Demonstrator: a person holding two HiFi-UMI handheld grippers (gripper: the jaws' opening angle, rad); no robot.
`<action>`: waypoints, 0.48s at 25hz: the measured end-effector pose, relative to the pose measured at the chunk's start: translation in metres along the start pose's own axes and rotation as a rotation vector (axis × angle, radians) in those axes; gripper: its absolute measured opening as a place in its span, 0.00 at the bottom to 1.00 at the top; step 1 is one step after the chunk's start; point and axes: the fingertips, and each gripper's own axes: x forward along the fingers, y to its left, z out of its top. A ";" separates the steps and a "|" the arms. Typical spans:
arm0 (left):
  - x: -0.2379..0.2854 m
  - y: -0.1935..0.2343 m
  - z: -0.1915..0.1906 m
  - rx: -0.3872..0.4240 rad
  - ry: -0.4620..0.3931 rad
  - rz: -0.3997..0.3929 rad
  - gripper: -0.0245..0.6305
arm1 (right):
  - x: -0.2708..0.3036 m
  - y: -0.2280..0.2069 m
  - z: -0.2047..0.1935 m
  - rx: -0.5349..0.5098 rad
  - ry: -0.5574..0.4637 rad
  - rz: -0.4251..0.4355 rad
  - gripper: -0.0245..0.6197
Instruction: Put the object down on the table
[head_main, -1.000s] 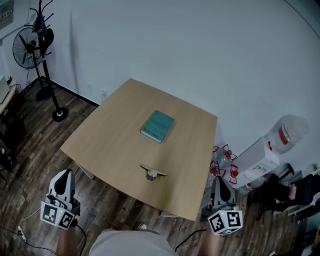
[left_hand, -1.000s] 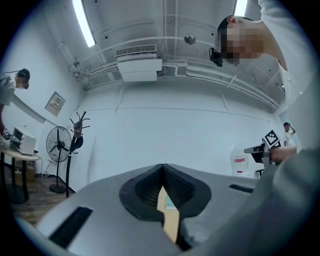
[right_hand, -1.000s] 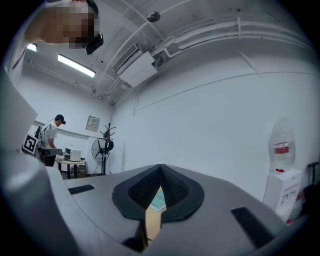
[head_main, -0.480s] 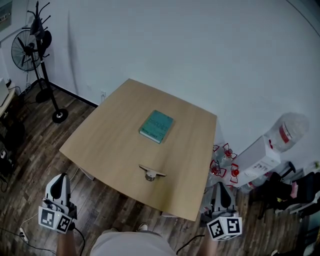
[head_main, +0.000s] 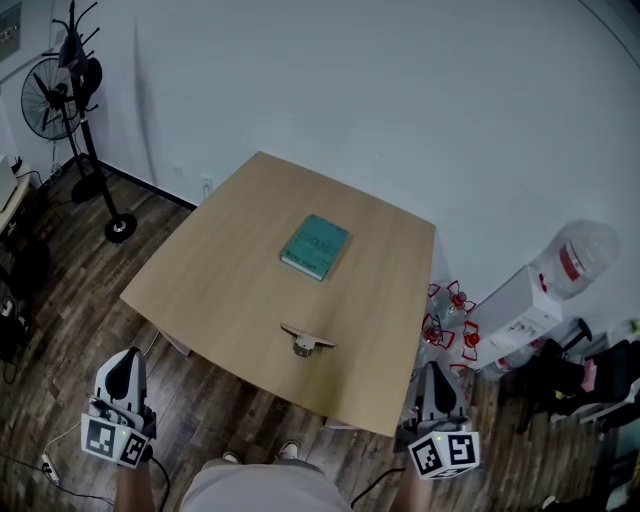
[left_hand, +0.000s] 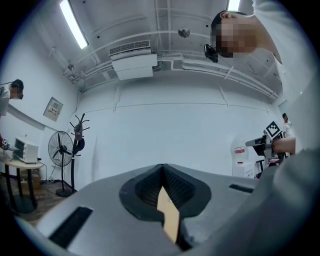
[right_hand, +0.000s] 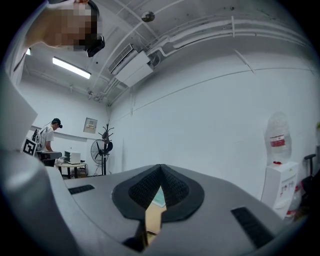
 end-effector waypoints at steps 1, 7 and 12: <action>-0.001 0.000 0.000 0.001 0.000 -0.002 0.05 | 0.000 0.002 0.000 -0.006 0.002 0.001 0.03; -0.007 0.004 0.001 -0.006 -0.001 -0.005 0.05 | 0.000 0.015 -0.001 -0.052 0.022 0.004 0.03; -0.012 0.005 0.000 -0.004 -0.006 -0.008 0.05 | -0.004 0.022 -0.001 -0.061 0.013 0.009 0.03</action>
